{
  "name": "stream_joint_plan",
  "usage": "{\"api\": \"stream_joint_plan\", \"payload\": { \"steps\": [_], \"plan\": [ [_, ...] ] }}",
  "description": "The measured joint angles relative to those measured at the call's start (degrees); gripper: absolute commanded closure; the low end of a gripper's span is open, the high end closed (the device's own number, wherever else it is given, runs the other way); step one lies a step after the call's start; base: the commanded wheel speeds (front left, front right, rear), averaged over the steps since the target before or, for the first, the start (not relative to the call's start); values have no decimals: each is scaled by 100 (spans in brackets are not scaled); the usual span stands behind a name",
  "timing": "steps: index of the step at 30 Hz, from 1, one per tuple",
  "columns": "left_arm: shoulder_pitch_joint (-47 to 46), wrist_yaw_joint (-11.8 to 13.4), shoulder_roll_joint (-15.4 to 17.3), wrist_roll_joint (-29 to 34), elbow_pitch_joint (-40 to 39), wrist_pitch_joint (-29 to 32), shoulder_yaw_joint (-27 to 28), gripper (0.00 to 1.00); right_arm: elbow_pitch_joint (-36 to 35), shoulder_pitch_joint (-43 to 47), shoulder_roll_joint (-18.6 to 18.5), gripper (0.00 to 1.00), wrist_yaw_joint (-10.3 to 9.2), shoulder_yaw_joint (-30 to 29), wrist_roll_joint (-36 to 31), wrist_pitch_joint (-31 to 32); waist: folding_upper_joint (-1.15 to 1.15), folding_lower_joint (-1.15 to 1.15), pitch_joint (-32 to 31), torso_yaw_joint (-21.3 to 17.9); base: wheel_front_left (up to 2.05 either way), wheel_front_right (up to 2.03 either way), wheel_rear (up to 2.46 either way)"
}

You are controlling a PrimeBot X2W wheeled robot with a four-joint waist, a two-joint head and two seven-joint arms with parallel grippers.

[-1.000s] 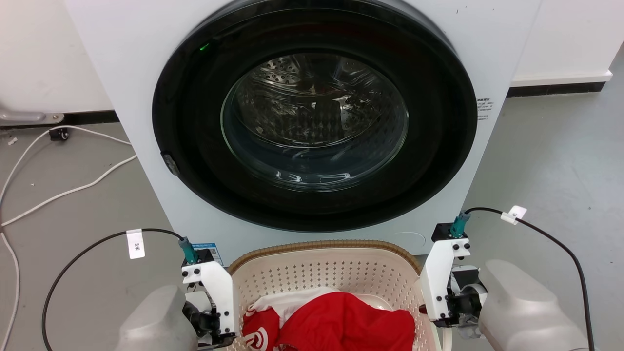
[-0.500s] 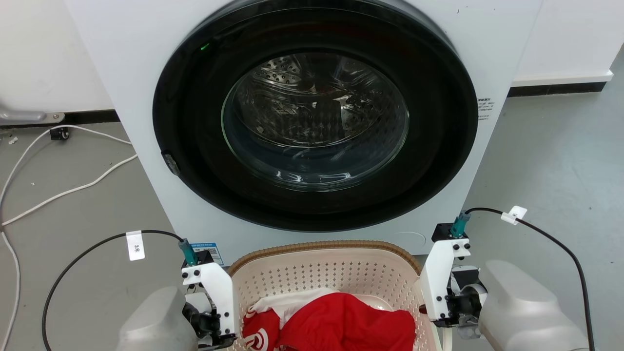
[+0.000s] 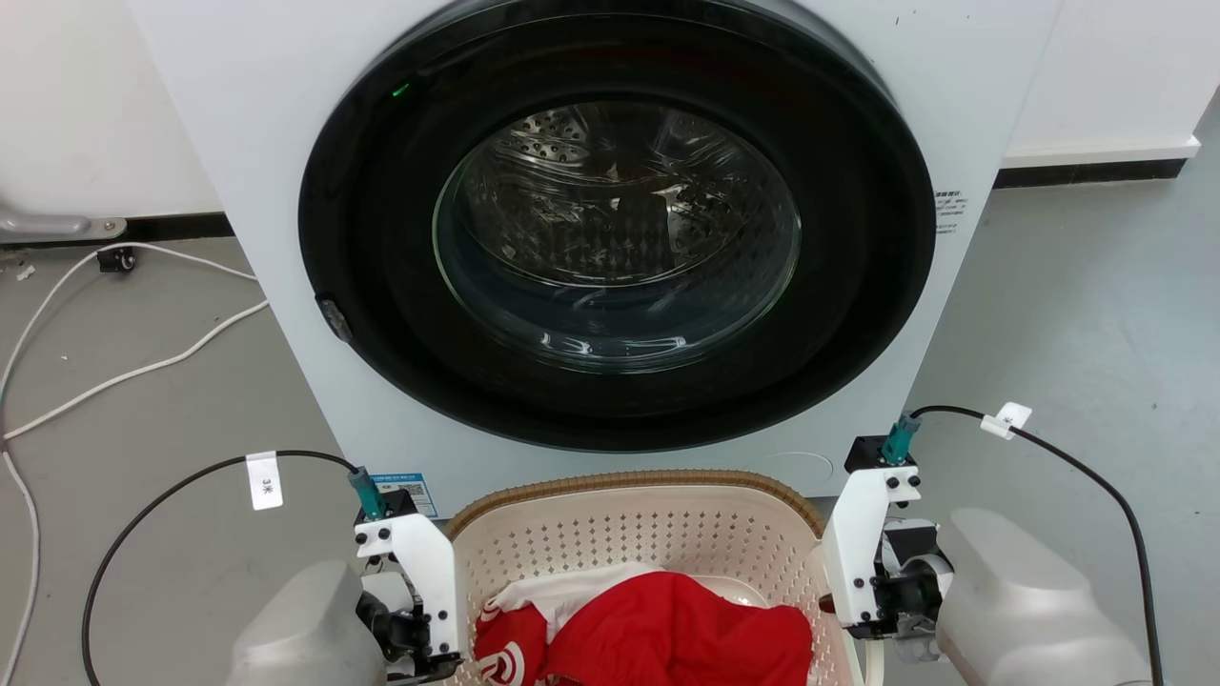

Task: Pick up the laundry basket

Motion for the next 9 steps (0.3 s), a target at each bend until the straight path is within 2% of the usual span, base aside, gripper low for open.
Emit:
{"api": "stream_joint_plan", "payload": {
  "steps": [9],
  "plan": [
    [0, 0, 11, -31, 0, -7, -31, 100, 0, 3, 7, 100, 0, -33, -23, 0, 0, 0, 7, 6, 0, 0, 0]
  ]
}}
